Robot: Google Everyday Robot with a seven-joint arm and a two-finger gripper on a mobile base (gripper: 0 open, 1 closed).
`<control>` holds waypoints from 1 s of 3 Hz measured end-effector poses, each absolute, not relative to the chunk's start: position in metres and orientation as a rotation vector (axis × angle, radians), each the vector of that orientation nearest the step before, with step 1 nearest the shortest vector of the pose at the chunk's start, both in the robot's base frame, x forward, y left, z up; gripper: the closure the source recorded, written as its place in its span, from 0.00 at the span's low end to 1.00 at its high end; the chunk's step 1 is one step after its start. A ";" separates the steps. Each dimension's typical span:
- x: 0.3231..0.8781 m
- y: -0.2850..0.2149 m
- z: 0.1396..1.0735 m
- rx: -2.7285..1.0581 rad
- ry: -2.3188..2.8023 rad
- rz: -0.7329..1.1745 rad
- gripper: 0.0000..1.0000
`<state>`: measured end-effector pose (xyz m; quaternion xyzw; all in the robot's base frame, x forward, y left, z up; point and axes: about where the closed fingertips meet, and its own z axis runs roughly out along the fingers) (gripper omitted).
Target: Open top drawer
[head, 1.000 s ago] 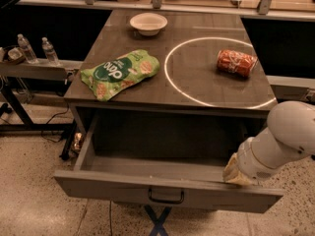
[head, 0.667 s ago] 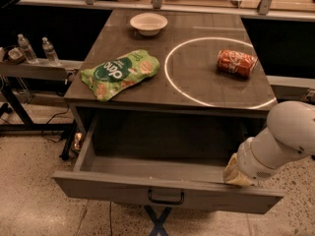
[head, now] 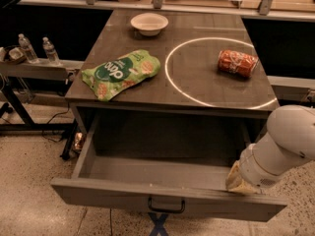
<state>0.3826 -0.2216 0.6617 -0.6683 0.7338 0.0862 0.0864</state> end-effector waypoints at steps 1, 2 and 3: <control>0.383 -0.222 0.668 -1.991 2.187 0.257 1.00; 0.358 -0.231 0.662 -2.099 2.231 0.279 1.00; 0.358 -0.231 0.664 -2.099 2.231 0.279 1.00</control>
Offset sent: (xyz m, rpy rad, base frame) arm -0.0895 -0.0397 -0.0117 -0.2424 0.2992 0.1538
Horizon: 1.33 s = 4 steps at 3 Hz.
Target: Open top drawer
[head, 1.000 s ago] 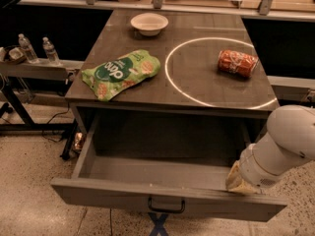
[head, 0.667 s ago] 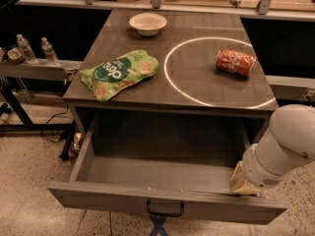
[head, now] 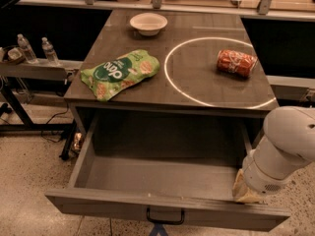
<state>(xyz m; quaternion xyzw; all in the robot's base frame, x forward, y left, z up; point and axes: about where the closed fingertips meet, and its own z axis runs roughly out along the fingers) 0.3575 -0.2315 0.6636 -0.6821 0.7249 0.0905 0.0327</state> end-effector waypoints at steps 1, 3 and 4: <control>0.345 -0.236 0.660 -2.162 2.253 0.296 1.00; 0.346 -0.230 0.675 -2.204 2.231 0.331 1.00; 0.372 -0.227 0.705 -2.099 2.158 0.332 1.00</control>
Offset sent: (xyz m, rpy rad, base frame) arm -0.0756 -0.0332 -0.0153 -0.2430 0.3253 0.1671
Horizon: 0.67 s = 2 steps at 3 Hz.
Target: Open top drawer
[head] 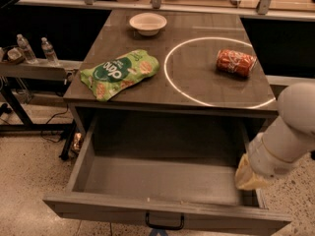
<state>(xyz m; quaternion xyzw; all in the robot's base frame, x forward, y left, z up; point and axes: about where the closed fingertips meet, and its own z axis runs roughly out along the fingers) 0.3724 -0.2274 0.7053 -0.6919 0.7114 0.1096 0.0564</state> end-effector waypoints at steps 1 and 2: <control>0.431 -0.240 0.772 -1.882 2.066 0.225 1.00; 0.459 -0.255 0.815 -1.775 2.017 0.132 1.00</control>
Offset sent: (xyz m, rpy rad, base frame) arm 0.1221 -0.0496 0.1675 0.1906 -0.4647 -0.2090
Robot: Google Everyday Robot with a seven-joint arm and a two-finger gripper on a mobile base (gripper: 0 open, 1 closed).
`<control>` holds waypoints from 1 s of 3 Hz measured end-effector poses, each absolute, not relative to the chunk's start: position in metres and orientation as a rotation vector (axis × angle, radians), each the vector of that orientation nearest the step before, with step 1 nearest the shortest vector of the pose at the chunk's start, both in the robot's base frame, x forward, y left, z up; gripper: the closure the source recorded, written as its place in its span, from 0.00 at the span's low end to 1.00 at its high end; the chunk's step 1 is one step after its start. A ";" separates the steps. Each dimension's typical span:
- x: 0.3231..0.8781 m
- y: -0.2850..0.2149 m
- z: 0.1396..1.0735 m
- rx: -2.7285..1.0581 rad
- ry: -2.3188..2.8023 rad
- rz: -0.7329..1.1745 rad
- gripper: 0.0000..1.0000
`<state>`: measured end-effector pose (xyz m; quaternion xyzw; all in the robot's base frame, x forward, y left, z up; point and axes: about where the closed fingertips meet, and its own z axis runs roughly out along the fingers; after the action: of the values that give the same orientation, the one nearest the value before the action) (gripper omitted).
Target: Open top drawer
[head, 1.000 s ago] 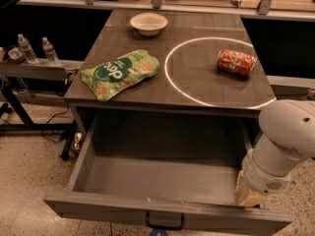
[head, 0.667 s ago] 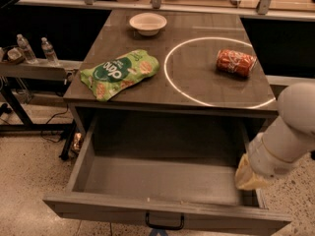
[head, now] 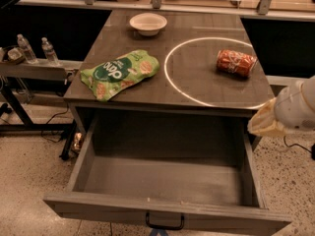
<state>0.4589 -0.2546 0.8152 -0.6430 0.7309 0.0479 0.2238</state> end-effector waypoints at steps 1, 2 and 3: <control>0.499 -0.286 0.911 -1.664 1.907 -0.153 1.00; 0.517 -0.301 0.978 -1.611 1.820 -0.331 1.00; 0.518 -0.304 1.027 -1.575 1.739 -0.440 1.00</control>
Offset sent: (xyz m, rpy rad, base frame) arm 0.0753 -0.0688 0.2495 -0.1534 -0.6003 -0.1193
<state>0.5184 -0.3039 1.0266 -0.6134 0.6774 -0.1713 0.3683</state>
